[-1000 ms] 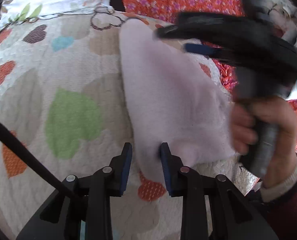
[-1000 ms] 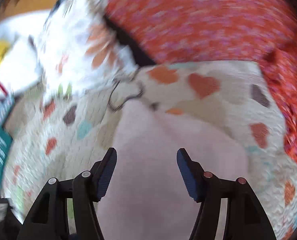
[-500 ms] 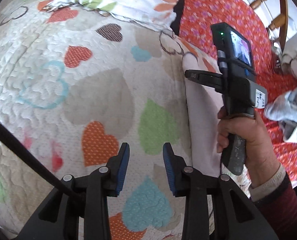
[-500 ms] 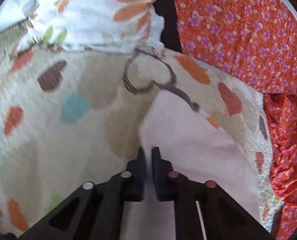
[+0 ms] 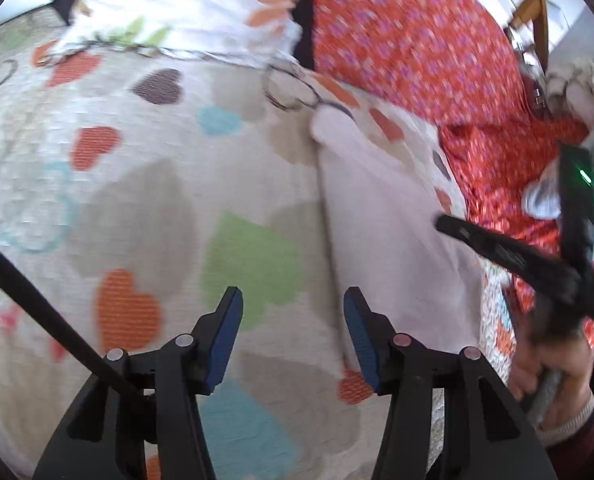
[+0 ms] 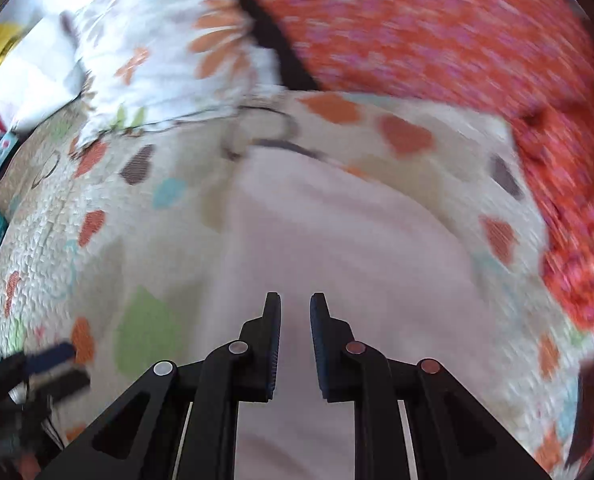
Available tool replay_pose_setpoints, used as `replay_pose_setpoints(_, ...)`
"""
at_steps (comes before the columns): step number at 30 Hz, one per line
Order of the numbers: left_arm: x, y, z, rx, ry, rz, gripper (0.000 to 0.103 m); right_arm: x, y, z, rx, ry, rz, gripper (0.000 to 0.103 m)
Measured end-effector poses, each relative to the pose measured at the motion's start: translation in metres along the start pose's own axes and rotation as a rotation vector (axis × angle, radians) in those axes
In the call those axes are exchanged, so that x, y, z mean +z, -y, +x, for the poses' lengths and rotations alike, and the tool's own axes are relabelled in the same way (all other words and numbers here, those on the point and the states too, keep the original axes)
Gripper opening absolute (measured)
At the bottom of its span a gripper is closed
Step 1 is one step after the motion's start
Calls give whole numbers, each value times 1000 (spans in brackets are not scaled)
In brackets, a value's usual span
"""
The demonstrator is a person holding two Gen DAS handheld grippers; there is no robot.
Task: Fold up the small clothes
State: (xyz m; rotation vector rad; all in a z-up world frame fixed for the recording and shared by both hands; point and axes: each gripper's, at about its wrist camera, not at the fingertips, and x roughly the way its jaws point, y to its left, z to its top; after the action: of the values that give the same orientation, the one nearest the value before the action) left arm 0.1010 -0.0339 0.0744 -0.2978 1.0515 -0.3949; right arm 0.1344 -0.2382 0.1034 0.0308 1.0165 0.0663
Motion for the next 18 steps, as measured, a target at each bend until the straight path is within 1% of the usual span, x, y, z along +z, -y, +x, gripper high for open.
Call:
replay_pose_setpoints(1, -1, 9, 8, 2, -9, 20, 51, -14, 18, -6, 1, -1, 32, 17)
replay_pose_setpoints(3, -3, 28, 27, 7, -22, 63, 51, -34, 39, -12, 13, -9, 72, 17)
replay_pose_setpoints(5, -7, 42, 45, 21, -37, 101, 51, -55, 57, -9, 23, -26, 106, 17)
replay_pose_setpoints(7, -15, 53, 65, 53, -75, 144, 53, -74, 72, -1, -3, -48, 126, 16)
replay_pose_setpoints(8, -21, 58, 77, 88, -110, 179, 56, -80, 79, 6, -32, -67, 134, 13)
replay_pose_setpoints(9, -26, 62, 81, 116, -97, 214, 58, -85, 87, 12, -88, -89, 138, 13)
replay_pose_setpoints(10, -30, 67, 80, 142, -62, 252, 59, -88, 95, 11, -148, -85, 134, 13)
replay_pose_setpoints(11, -32, 71, 79, 160, -54, 278, 60, -88, 98, 9, -191, -73, 128, 14)
replay_pose_setpoints(12, -34, 72, 78, 167, -53, 293, 60, -88, 103, 4, -233, -56, 123, 17)
replay_pose_setpoints(13, -34, 72, 76, 164, -52, 292, 60, -87, 110, -2, -245, -36, 133, 17)
replay_pose_setpoints(14, -33, 69, 75, 151, -55, 275, 60, -88, 120, -8, -226, -17, 164, 17)
replay_pose_setpoints(16, -31, 59, 70, 113, -67, 209, 60, -89, 138, -18, -138, 16, 246, 26)
replay_pose_setpoints(18, -31, 55, 68, 89, -75, 163, 60, -88, 149, -25, -47, 50, 310, 50)
